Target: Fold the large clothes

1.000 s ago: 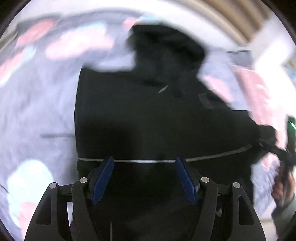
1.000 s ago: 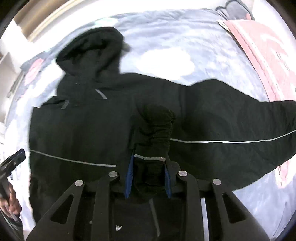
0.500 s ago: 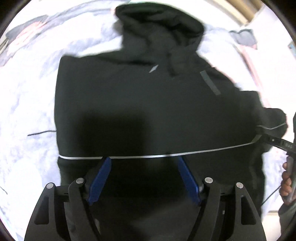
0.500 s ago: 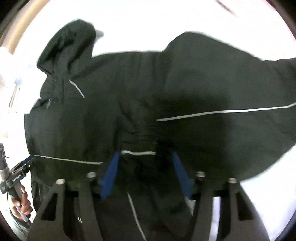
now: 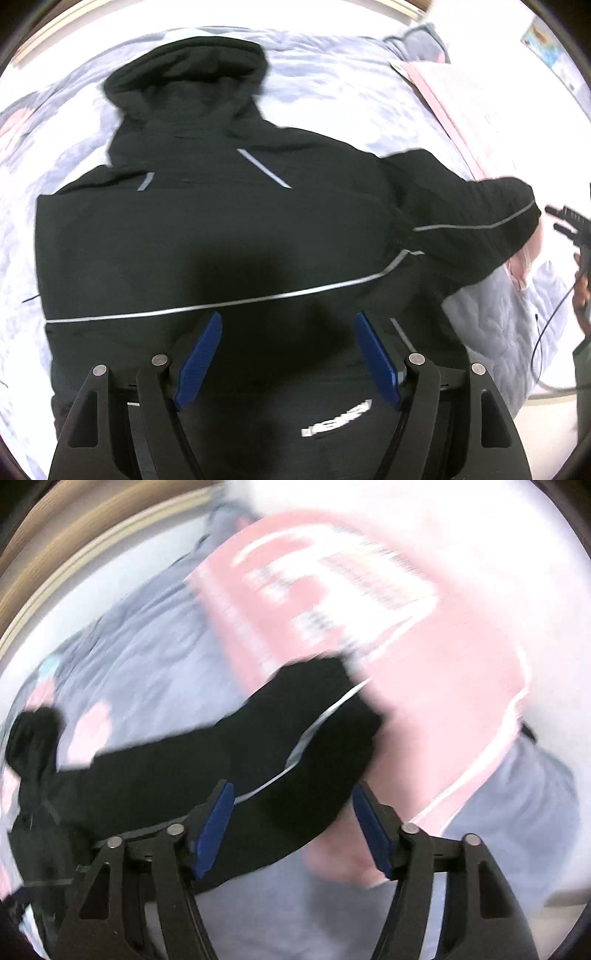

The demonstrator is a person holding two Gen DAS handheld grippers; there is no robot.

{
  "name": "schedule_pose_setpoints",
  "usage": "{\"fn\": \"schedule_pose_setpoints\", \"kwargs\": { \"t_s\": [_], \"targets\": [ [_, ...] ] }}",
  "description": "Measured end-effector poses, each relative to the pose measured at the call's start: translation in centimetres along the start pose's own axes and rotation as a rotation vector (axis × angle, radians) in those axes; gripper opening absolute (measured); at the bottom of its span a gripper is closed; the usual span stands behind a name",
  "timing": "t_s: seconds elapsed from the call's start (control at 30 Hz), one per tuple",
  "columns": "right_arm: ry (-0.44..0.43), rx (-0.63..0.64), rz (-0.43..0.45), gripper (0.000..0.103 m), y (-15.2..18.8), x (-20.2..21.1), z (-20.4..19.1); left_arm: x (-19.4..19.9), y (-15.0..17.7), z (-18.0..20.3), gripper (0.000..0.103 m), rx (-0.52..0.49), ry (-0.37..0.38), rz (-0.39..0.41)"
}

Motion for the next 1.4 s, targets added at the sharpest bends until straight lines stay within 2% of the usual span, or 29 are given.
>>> {"fn": "schedule_pose_setpoints", "kwargs": {
  "t_s": [0.1,0.17,0.27,0.33,0.37,0.4,0.47,0.5,0.57,0.63,0.67,0.7,0.8,0.93,1.07,1.1,1.17,1.33,1.4],
  "targets": [
    [-0.001,-0.025,-0.002,0.075,-1.7,-2.3,2.5,-0.8,0.4,2.0,0.076,0.001,0.008,-0.026],
    [-0.011,-0.028,-0.031,0.075,-1.5,-4.4,2.3,-1.5,0.5,3.5,0.076,-0.013,0.015,-0.038],
    [-0.063,-0.017,-0.109,0.075,0.1,-7.6,1.4,-2.6,0.2,4.8,0.076,-0.051,-0.020,-0.039],
    [-0.103,0.016,-0.144,0.050,1.2,-8.7,-0.2,-3.9,-0.2,5.2,0.076,-0.054,-0.035,-0.050],
    [-0.117,0.037,-0.136,0.035,1.3,-8.6,-1.1,-4.4,-0.3,5.5,0.076,-0.052,-0.036,-0.057],
    [-0.133,0.044,-0.118,0.026,1.3,-8.0,-1.4,-5.0,-0.6,5.8,0.076,-0.054,-0.035,-0.053],
    [-0.136,0.050,-0.042,0.021,0.2,-5.5,-1.6,-6.3,-1.0,6.1,0.076,-0.065,-0.061,-0.058],
    [-0.121,0.048,0.003,0.019,-0.7,-4.3,-1.1,-7.1,-1.1,6.0,0.076,-0.066,-0.097,-0.071],
    [-0.090,0.026,0.066,0.019,-2.2,-2.5,0.1,-8.7,-1.1,6.3,0.076,-0.055,-0.102,-0.090],
    [-0.085,0.007,0.076,0.019,-2.6,-2.2,1.1,-10.5,-0.4,6.4,0.076,-0.037,-0.093,-0.137],
    [-0.060,0.018,0.051,0.019,-2.1,-3.3,1.4,-12.0,0.6,6.2,0.076,-0.022,-0.093,-0.198],
    [-0.023,0.038,0.010,0.019,-1.1,-4.8,1.6,-12.8,1.2,5.8,0.076,-0.006,-0.097,-0.225],
    [0.036,0.063,-0.113,0.020,2.1,-9.0,2.1,-12.4,0.9,5.4,0.076,0.036,-0.069,-0.196],
    [0.025,0.049,-0.111,0.020,1.6,-8.5,1.1,-9.3,0.2,4.3,0.076,0.049,-0.035,-0.147],
    [-0.062,0.086,-0.053,0.020,0.4,-4.3,-3.7,-4.7,-1.0,1.9,0.076,0.091,0.009,-0.054],
    [-0.102,0.105,-0.035,0.020,0.5,-2.7,-6.4,-3.5,-1.0,0.9,0.076,0.113,-0.020,-0.049],
    [-0.149,0.138,-0.016,0.020,1.0,-0.9,-10.3,-1.3,-1.2,-0.5,0.076,0.128,-0.011,-0.012],
    [-0.273,0.275,0.035,0.020,4.0,4.6,-24.6,4.1,-1.4,-5.4,0.076,0.152,-0.064,0.074],
    [-0.284,0.383,0.084,0.020,5.6,7.4,-31.1,6.2,-1.2,-7.9,0.076,0.171,-0.066,0.104]
  ]
}}
Point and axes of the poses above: each gripper's, at about its wrist camera, not at the fingertips, and x roughly against the way its jaws point, z to its right, y to its underside, the point moved 10 cm from there along -x, roughly the way its jaws point, and after that the axes turned 10 degrees about z, right-handed, at the moved point
